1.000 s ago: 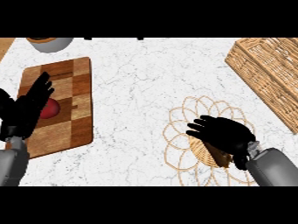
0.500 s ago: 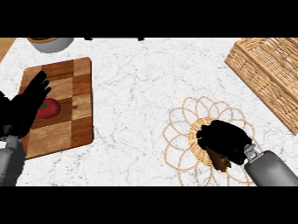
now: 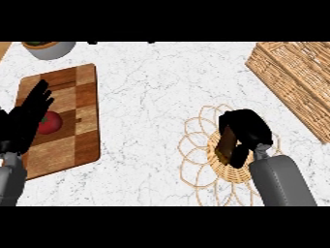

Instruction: Pick the sweet potato from the placemat and place it in the basket

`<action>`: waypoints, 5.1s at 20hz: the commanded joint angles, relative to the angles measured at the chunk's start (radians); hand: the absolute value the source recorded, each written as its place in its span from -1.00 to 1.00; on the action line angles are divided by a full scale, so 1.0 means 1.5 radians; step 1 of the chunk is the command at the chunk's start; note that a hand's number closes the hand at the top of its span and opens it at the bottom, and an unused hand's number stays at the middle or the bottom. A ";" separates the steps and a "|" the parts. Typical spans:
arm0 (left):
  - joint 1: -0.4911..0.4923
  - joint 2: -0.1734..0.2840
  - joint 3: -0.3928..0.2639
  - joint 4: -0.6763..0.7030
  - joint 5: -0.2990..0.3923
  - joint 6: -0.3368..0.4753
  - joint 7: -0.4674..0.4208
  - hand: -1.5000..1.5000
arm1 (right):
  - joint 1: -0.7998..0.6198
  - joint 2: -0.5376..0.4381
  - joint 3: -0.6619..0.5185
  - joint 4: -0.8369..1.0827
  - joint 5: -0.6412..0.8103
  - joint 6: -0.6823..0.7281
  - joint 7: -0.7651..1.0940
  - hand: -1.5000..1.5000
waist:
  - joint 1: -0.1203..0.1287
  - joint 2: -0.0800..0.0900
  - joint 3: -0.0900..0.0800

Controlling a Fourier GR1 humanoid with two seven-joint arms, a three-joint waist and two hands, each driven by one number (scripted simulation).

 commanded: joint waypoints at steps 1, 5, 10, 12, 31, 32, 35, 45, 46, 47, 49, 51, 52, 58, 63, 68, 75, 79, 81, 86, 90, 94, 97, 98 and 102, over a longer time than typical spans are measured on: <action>-0.001 -0.005 -0.005 -0.004 0.003 -0.004 0.000 0.00 | -0.031 0.049 -0.102 0.012 -0.066 -0.069 0.189 1.00 | 0.024 0.005 0.001; -0.031 -0.016 -0.033 -0.002 -0.006 -0.014 0.004 0.00 | -0.106 0.051 -0.113 0.055 -0.138 -0.168 0.347 1.00 | 0.069 0.012 0.000; -0.045 -0.024 -0.053 0.003 -0.007 -0.031 0.003 0.00 | -0.211 0.051 -0.112 0.070 -0.228 -0.384 0.434 1.00 | 0.106 0.013 0.000; -0.056 -0.030 -0.058 0.012 -0.010 -0.025 0.012 0.00 | -0.265 0.051 -0.097 0.054 -0.240 -0.472 0.437 1.00 | 0.107 0.011 -0.001; -0.042 -0.019 -0.026 0.020 -0.017 -0.004 0.010 0.00 | -0.704 0.025 -0.107 0.469 0.020 -0.665 0.760 1.00 | 0.049 0.001 -0.005; -0.041 -0.040 -0.044 0.007 -0.024 0.007 0.015 0.00 | -0.714 0.018 -0.113 0.491 0.042 -0.692 0.772 1.00 | 0.057 0.004 -0.006; -0.022 -0.024 -0.036 0.014 -0.020 -0.015 -0.008 0.00 | -0.727 -0.009 -0.139 0.523 0.057 -0.714 0.761 1.00 | 0.053 0.004 -0.006; -0.039 -0.013 -0.015 0.018 -0.010 -0.016 0.000 0.00 | -0.764 -0.125 -0.184 0.637 0.128 -0.685 0.784 1.00 | 0.043 0.005 -0.006; -0.023 -0.030 -0.030 0.010 -0.029 0.004 0.000 0.00 | -0.766 -0.131 -0.184 0.638 0.138 -0.685 0.798 1.00 | 0.041 0.003 -0.005; -0.037 -0.031 -0.028 0.029 -0.039 0.014 -0.009 0.00 | -0.769 -0.113 -0.183 0.645 0.144 -0.689 0.804 1.00 | 0.038 0.003 -0.005; 0.002 -0.028 -0.024 -0.011 -0.024 0.001 -0.006 0.00 | -0.740 -0.146 -0.209 0.635 0.118 -0.686 0.766 1.00 | 0.034 -0.002 -0.005; -0.013 -0.023 -0.017 -0.013 -0.015 0.000 0.017 0.00 | -0.714 -0.164 -0.217 0.636 0.117 -0.701 0.742 1.00 | 0.029 -0.003 -0.004; 0.002 -0.021 -0.012 0.005 -0.014 -0.015 -0.022 0.00 | -0.710 -0.155 -0.218 0.647 0.124 -0.720 0.749 1.00 | 0.034 0.000 -0.005; -0.008 -0.016 -0.011 -0.015 -0.020 -0.006 0.013 0.00 | -0.650 -0.185 -0.245 0.655 0.100 -0.756 0.677 1.00 | 0.033 -0.001 -0.004; -0.016 -0.006 0.004 0.001 -0.014 -0.018 0.000 0.00 | -0.596 -0.193 -0.273 0.630 0.060 -0.812 0.632 1.00 | 0.029 -0.001 -0.004; 0.012 -0.018 -0.005 -0.014 -0.021 -0.017 -0.012 0.00 | -0.557 -0.241 -0.272 0.618 0.108 -0.866 0.708 1.00 | 0.022 -0.004 -0.005; 0.013 -0.039 -0.019 -0.021 -0.042 0.001 -0.002 0.00 | -0.522 -0.213 -0.307 0.622 0.047 -0.891 0.626 -1.00 | 0.028 -0.003 -0.004; -0.032 -0.024 0.002 0.036 -0.030 -0.016 -0.014 0.00 | -0.552 -0.223 -0.315 0.633 0.016 -0.900 0.554 -1.00 | 0.032 0.000 -0.004; -0.009 -0.019 0.012 0.060 -0.029 -0.029 -0.059 0.00 | -0.505 -0.222 -0.326 0.559 -0.032 -0.917 0.502 -1.00 | 0.015 -0.006 -0.004; 0.005 -0.013 0.011 0.010 -0.024 -0.027 -0.016 0.00 | -0.497 -0.260 -0.377 0.511 -0.049 -1.009 0.544 -1.00 | 0.017 -0.008 -0.004; -0.022 -0.026 0.015 0.039 -0.034 0.004 -0.006 0.00 | -0.462 -0.233 -0.402 0.406 -0.089 -1.033 0.546 -1.00 | -0.011 -0.015 -0.005; 0.022 -0.037 0.017 0.020 -0.034 0.007 -0.026 0.00 | -0.351 -0.219 -0.395 0.237 -0.154 -0.944 0.535 -1.00 | -0.022 -0.021 -0.005; 0.014 -0.007 0.037 0.021 -0.024 -0.004 0.001 0.00 | -0.250 -0.170 -0.370 0.110 -0.193 -0.906 0.540 -1.00 | -0.038 -0.027 -0.005; 0.051 -0.032 0.017 0.004 -0.032 -0.001 -0.016 0.00 | -0.214 -0.192 -0.370 0.078 -0.219 -0.870 0.533 -1.00 | -0.041 -0.029 -0.005; 0.037 -0.016 0.037 0.016 -0.026 -0.001 -0.017 0.00 | -0.089 -0.157 -0.336 -0.079 -0.268 -0.803 0.550 -1.00 | -0.044 -0.026 -0.006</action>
